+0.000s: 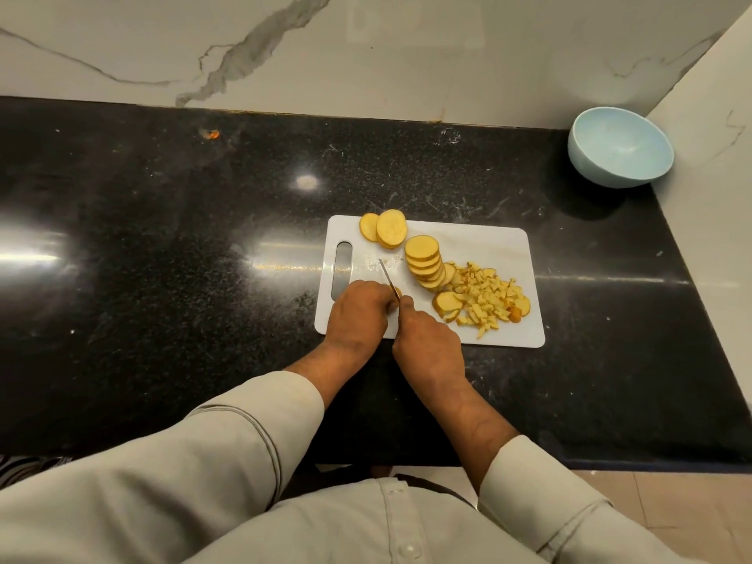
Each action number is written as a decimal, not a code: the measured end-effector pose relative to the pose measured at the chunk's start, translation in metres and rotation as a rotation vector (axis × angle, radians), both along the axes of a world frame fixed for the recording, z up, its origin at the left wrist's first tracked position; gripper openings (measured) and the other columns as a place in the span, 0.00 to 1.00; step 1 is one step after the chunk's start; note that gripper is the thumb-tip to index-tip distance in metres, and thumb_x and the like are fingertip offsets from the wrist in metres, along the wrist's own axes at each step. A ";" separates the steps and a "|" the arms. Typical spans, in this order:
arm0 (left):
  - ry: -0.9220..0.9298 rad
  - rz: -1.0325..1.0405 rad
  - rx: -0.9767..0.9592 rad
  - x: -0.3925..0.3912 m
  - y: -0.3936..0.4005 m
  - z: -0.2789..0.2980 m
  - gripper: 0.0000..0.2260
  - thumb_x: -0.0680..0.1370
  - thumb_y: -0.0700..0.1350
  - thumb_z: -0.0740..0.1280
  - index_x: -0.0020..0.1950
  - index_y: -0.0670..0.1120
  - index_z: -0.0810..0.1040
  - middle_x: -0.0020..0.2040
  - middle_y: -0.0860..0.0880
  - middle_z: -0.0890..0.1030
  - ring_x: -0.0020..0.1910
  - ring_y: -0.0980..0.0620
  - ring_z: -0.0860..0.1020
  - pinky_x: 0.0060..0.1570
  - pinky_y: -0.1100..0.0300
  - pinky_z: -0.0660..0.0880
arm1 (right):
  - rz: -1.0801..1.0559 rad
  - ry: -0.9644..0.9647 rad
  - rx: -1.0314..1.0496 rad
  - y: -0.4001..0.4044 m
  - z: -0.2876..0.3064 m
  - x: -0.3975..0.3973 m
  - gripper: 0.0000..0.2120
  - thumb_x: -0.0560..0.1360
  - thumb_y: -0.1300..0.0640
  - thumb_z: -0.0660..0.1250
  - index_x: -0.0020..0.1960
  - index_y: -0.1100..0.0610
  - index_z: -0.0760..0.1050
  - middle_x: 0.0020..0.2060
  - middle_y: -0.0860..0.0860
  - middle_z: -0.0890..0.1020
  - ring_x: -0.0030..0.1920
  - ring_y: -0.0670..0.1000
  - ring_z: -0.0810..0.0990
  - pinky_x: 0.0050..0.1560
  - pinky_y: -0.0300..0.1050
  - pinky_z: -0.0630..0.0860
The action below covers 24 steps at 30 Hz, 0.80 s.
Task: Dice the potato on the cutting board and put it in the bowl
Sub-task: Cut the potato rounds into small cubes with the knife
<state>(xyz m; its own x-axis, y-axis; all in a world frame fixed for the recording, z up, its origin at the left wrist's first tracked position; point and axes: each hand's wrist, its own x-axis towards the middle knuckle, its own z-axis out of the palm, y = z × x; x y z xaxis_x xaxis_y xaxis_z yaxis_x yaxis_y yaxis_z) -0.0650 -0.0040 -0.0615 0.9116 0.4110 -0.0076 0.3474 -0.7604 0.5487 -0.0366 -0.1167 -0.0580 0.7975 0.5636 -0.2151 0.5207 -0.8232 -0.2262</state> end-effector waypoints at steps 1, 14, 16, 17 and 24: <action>0.003 0.006 0.008 0.000 0.000 0.001 0.07 0.74 0.38 0.65 0.40 0.45 0.82 0.36 0.47 0.79 0.38 0.50 0.71 0.35 0.59 0.62 | 0.005 -0.004 -0.014 0.002 0.000 0.000 0.25 0.77 0.61 0.56 0.74 0.57 0.56 0.48 0.54 0.79 0.45 0.58 0.80 0.35 0.47 0.64; -0.020 0.066 -0.054 -0.001 -0.001 0.003 0.07 0.73 0.35 0.65 0.38 0.43 0.80 0.38 0.45 0.80 0.41 0.46 0.75 0.37 0.56 0.69 | 0.008 0.035 -0.093 -0.044 -0.002 -0.034 0.26 0.79 0.59 0.55 0.75 0.55 0.52 0.49 0.53 0.79 0.44 0.55 0.81 0.36 0.48 0.68; -0.021 0.074 -0.068 -0.001 -0.001 0.002 0.06 0.73 0.35 0.65 0.38 0.42 0.80 0.37 0.45 0.80 0.41 0.46 0.76 0.38 0.52 0.71 | 0.008 0.059 -0.096 -0.054 -0.001 -0.040 0.26 0.80 0.58 0.54 0.76 0.54 0.51 0.49 0.52 0.79 0.44 0.54 0.81 0.37 0.48 0.71; -0.023 0.076 -0.067 -0.002 -0.001 0.002 0.06 0.73 0.35 0.66 0.39 0.42 0.80 0.37 0.46 0.80 0.41 0.46 0.76 0.39 0.51 0.72 | 0.013 0.068 -0.098 -0.059 0.000 -0.042 0.26 0.81 0.57 0.53 0.76 0.54 0.50 0.50 0.52 0.79 0.44 0.53 0.81 0.39 0.49 0.74; -0.104 0.129 -0.100 -0.008 -0.003 -0.001 0.06 0.73 0.35 0.68 0.43 0.44 0.83 0.43 0.48 0.82 0.45 0.48 0.74 0.43 0.51 0.74 | -0.007 -0.001 0.001 -0.071 0.011 -0.045 0.25 0.82 0.53 0.51 0.78 0.50 0.49 0.47 0.49 0.79 0.40 0.50 0.80 0.40 0.49 0.78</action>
